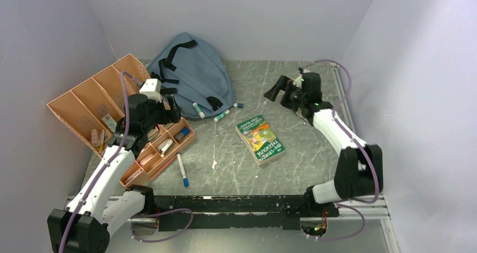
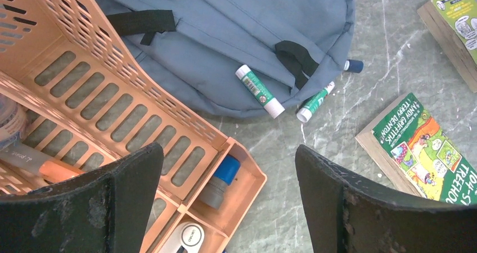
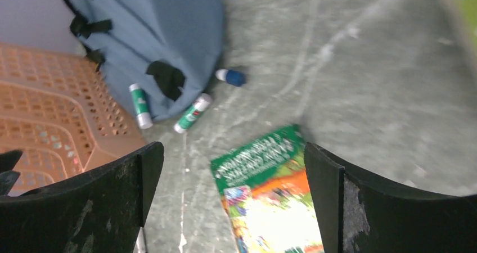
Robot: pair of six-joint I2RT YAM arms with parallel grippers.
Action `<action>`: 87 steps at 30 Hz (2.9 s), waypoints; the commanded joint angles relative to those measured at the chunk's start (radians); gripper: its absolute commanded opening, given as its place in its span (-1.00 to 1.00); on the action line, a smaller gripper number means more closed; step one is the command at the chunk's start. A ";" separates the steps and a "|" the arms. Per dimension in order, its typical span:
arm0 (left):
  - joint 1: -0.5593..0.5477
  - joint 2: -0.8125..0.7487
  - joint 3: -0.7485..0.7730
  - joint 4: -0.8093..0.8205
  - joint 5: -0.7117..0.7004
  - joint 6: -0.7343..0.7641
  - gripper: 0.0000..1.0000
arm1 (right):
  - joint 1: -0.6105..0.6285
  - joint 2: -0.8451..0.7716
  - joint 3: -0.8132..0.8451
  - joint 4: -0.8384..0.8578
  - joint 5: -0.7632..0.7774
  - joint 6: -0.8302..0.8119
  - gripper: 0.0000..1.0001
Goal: Pack the student bag
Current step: Pick up the stationery from the student bag, then place the stationery at the center of the board.
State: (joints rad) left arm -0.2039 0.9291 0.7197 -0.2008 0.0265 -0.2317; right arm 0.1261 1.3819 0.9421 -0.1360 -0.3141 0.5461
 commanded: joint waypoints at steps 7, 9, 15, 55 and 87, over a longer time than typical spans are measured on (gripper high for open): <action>-0.014 -0.036 0.008 0.024 -0.025 0.002 0.80 | 0.381 0.428 0.441 0.066 -0.045 -0.083 0.83; -0.014 -0.041 0.009 0.016 -0.025 -0.001 0.79 | 0.436 0.521 0.543 0.016 -0.047 -0.128 0.70; -0.014 -0.048 0.009 0.010 -0.057 -0.006 0.77 | 0.584 0.732 0.780 -0.131 0.090 -0.228 0.44; -0.014 -0.033 0.007 0.023 -0.025 0.010 0.74 | 0.729 0.992 0.962 -0.224 0.330 -0.367 -0.49; -0.012 -0.009 0.009 0.029 -0.025 0.018 0.73 | 0.883 0.554 0.251 0.068 0.209 -0.119 -0.27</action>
State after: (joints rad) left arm -0.2131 0.9184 0.7197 -0.1986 -0.0074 -0.2241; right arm 1.0088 1.8999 1.1622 -0.1223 -0.1226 0.3790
